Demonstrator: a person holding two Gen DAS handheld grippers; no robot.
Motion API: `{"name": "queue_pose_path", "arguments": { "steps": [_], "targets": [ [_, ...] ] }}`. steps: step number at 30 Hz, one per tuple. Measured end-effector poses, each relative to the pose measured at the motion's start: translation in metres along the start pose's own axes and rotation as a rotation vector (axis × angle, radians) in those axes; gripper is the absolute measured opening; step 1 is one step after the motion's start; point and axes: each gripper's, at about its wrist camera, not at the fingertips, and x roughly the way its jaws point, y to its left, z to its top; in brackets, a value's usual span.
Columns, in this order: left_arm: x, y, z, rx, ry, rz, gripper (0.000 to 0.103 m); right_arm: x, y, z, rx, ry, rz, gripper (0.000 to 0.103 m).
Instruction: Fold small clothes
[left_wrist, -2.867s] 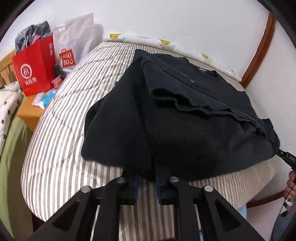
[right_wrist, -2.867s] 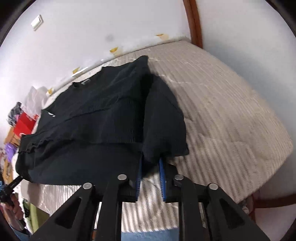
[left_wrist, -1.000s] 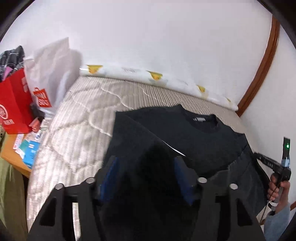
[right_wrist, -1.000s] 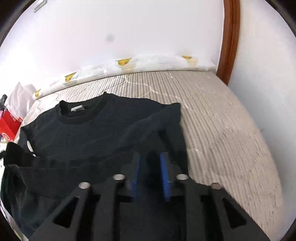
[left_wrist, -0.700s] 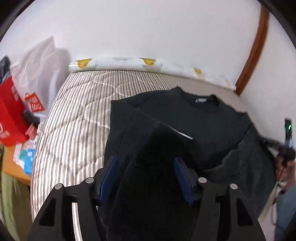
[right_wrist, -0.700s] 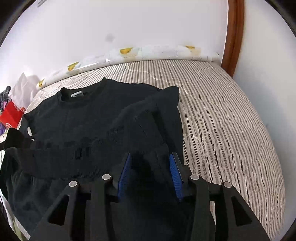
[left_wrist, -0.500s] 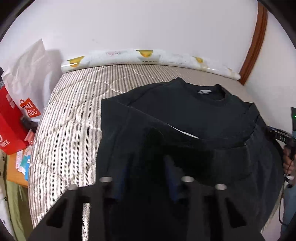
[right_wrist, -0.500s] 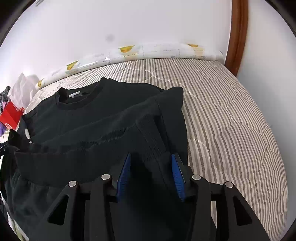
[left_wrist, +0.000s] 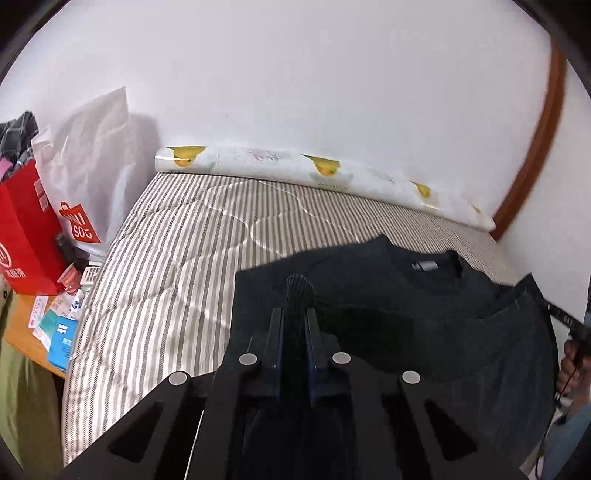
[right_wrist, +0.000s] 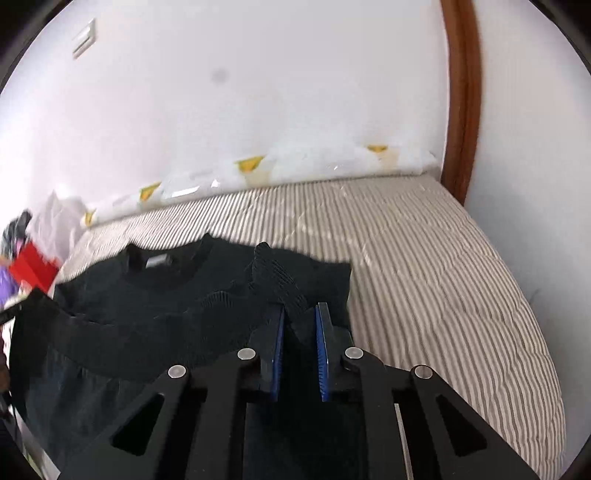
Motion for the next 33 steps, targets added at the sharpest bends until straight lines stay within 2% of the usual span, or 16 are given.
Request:
{"name": "queue_pose_path", "arguments": {
  "steps": [5,8,11,14,15,16,18,21,25,29,33],
  "targets": [
    [0.032,-0.006,0.004,0.006,0.021,0.058,0.01,0.037,-0.013,0.005,0.045,0.058,-0.014,0.015],
    [0.043,-0.006,0.002,-0.005,0.052,0.071,0.01,0.057,-0.02,0.0,0.077,0.121,-0.025,0.015],
    [0.049,-0.006,0.0,-0.009,0.074,0.082,0.011,0.063,-0.021,-0.004,0.083,0.144,-0.033,0.016],
    [0.047,-0.002,-0.001,-0.036,0.093,0.066,0.015,0.06,-0.017,-0.004,0.058,0.165,-0.049,0.021],
    [0.045,0.0,-0.001,-0.045,0.095,0.054,0.017,0.057,-0.015,-0.003,0.051,0.185,-0.065,0.03],
    [0.042,0.001,-0.001,-0.057,0.102,0.042,0.021,0.053,-0.014,-0.003,0.049,0.198,-0.082,0.034],
    [0.036,0.002,-0.003,-0.064,0.108,0.027,0.028,0.038,-0.008,-0.002,0.046,0.187,-0.108,0.034],
    [0.022,-0.001,-0.009,-0.042,0.1,0.044,0.038,0.013,0.016,-0.001,-0.014,0.149,-0.101,0.034],
    [-0.003,-0.002,-0.024,-0.036,0.085,0.029,0.055,-0.008,0.075,-0.008,-0.121,0.117,-0.013,0.035],
    [-0.029,-0.001,-0.046,-0.041,0.077,0.017,0.059,-0.004,0.14,-0.029,-0.208,0.133,0.08,0.035],
    [-0.049,0.002,-0.072,-0.04,0.094,0.013,0.06,0.017,0.187,-0.052,-0.251,0.167,0.096,0.035]
  ]
}}
